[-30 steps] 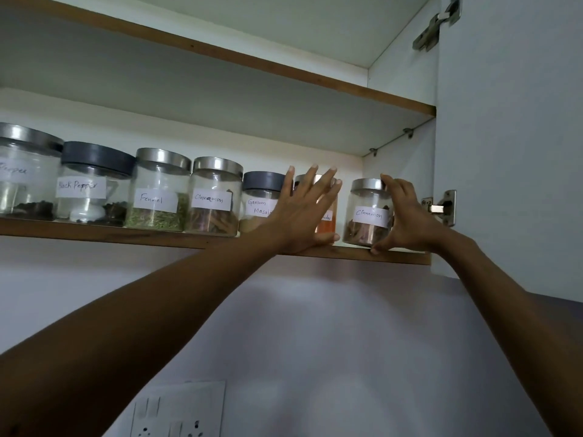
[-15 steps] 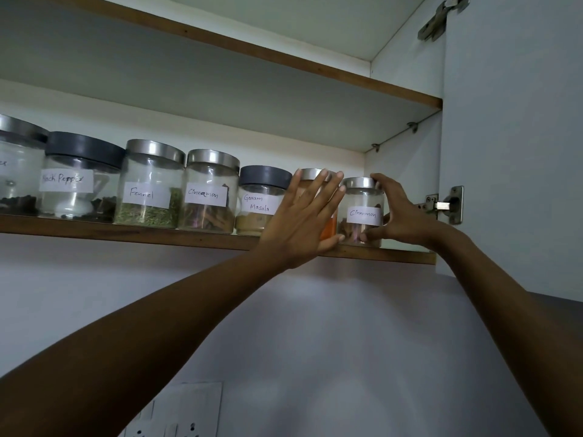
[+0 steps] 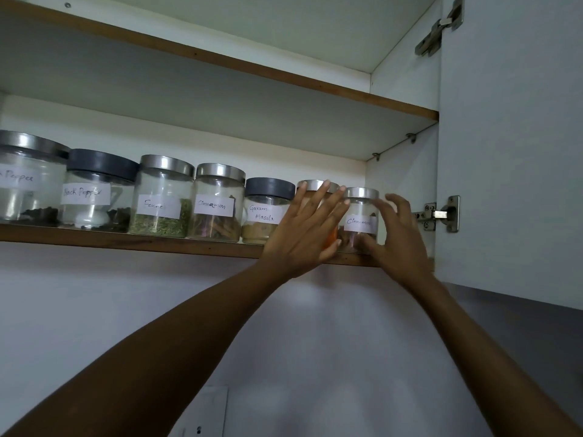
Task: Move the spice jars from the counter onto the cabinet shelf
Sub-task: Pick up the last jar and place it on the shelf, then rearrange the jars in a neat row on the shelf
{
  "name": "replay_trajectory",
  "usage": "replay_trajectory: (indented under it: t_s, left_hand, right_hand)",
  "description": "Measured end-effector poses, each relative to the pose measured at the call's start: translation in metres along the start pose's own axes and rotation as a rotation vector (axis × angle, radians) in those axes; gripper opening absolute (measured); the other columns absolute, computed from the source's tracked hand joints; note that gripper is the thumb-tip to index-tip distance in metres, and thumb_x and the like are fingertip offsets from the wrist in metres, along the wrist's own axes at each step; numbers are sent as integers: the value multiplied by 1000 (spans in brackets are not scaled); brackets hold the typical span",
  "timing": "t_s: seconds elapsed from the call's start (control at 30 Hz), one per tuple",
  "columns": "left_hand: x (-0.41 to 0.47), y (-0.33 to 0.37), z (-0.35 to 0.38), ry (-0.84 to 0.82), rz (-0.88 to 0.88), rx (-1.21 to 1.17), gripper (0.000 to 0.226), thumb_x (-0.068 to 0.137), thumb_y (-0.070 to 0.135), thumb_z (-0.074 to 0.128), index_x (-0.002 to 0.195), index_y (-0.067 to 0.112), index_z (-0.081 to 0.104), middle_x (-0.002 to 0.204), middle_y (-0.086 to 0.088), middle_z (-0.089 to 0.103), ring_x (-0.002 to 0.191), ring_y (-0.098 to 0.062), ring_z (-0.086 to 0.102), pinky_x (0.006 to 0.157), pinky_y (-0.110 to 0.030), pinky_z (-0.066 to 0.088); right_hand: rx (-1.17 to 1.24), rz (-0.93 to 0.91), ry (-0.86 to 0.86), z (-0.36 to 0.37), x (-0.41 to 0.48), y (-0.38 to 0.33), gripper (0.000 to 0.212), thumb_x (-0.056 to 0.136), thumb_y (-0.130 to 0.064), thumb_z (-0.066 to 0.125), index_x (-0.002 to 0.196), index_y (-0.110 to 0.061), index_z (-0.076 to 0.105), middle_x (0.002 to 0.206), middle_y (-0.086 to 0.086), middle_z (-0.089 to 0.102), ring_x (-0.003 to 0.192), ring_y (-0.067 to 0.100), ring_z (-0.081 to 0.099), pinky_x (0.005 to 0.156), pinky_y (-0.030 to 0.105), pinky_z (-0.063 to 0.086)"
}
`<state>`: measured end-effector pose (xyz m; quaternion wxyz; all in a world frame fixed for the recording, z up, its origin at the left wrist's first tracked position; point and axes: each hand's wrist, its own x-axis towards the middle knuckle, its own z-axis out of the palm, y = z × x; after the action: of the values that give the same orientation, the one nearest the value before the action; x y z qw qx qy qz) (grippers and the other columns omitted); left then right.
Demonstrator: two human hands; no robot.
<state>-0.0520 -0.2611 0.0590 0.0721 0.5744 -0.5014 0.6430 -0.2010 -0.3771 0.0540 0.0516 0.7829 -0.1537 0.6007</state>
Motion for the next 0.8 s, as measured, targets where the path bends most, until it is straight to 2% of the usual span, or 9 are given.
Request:
replay_trajectory:
  t_s: [0.03, 0.1, 0.23, 0.4, 0.53, 0.8]
  left_hand:
    - [-3, 1, -4, 13, 12, -43, 58, 91, 44, 34, 140, 14, 37, 150, -12, 33, 141, -30, 26, 114, -55, 11]
    - [-15, 2, -12, 35, 28, -100, 45, 88, 37, 40, 127, 18, 51, 138, -9, 48, 132, -28, 40, 114, -53, 12]
    - [-57, -20, -42, 77, 74, -140, 33, 83, 28, 44, 107, 15, 63, 116, -6, 63, 116, -26, 55, 109, -47, 20]
    - [-114, -80, -88, 44, 161, -117, 22, 82, 15, 45, 89, 12, 66, 98, -4, 66, 102, -25, 60, 102, -40, 32]
    - [-156, -126, -121, -7, 106, -54, 18, 83, 14, 48, 85, 12, 66, 93, -2, 66, 96, -24, 60, 100, -37, 33]
    - [-216, -205, -162, -71, 39, -2, 15, 80, 14, 48, 79, 10, 63, 87, -3, 64, 87, -24, 58, 90, -33, 36]
  right_hand:
    - [-76, -50, 64, 2, -7, -7, 49, 77, -20, 69, 123, -14, 53, 133, 11, 45, 114, 32, 47, 88, 43, 42]
    - [-159, -142, 140, 6, -19, -23, 24, 80, -17, 62, 102, -9, 64, 110, 12, 59, 96, 31, 56, 80, 40, 41]
    - [-129, -248, 160, 12, -40, -53, 15, 79, -18, 52, 84, -10, 63, 84, 8, 64, 78, 27, 58, 76, 36, 39]
    - [-34, -330, 196, 22, -49, -102, 16, 79, -16, 46, 75, -9, 60, 76, 6, 60, 72, 27, 53, 69, 35, 36]
    - [37, -369, 224, 37, -51, -157, 11, 76, -9, 50, 72, -8, 59, 72, 6, 58, 68, 26, 52, 67, 34, 33]
    - [93, -419, 211, 69, -50, -270, 19, 77, -15, 43, 74, -7, 60, 77, 7, 59, 69, 28, 51, 65, 35, 36]
